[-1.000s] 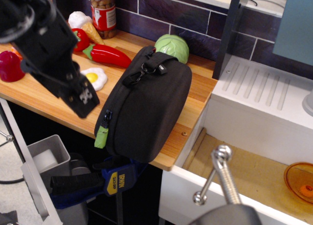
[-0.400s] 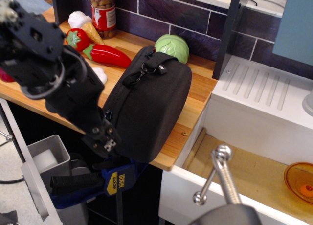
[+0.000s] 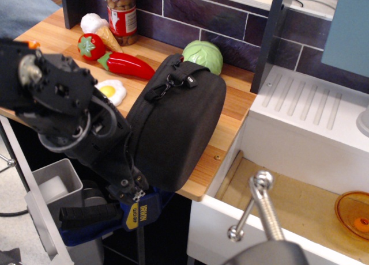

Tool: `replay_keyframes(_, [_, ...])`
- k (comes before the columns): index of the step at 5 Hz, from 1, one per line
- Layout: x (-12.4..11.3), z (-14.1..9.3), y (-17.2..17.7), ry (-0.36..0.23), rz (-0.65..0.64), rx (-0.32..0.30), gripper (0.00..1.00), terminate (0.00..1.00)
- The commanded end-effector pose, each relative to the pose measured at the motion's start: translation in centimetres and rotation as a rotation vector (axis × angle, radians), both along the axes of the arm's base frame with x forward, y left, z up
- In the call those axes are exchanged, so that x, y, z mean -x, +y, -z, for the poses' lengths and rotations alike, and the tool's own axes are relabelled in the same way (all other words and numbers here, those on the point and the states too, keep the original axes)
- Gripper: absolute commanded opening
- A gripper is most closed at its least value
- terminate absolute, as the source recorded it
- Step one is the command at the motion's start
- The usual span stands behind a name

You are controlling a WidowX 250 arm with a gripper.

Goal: Zip zipper bag

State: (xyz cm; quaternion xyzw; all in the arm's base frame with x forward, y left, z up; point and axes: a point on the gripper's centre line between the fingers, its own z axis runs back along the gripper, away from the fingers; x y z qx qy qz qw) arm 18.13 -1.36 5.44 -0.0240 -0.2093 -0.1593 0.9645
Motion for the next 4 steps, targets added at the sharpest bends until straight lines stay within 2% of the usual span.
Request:
replay_keyframes(1, [-1.1, 1.1, 0.4, -0.036, -0.063, -0.018, 0.00, 0.00])
replay_keyframes(2, [-0.8, 0.5, 0.5, -0.017, -0.059, -0.013, 0.00, 0.00])
replay_keyframes(3, [0.6, 0.7, 1.1, 0.067, -0.059, -0.037, 0.00, 0.00])
replay_keyframes(4, [2.3, 2.1, 2.2, 0.182, -0.059, -0.096, 0.00, 0.00])
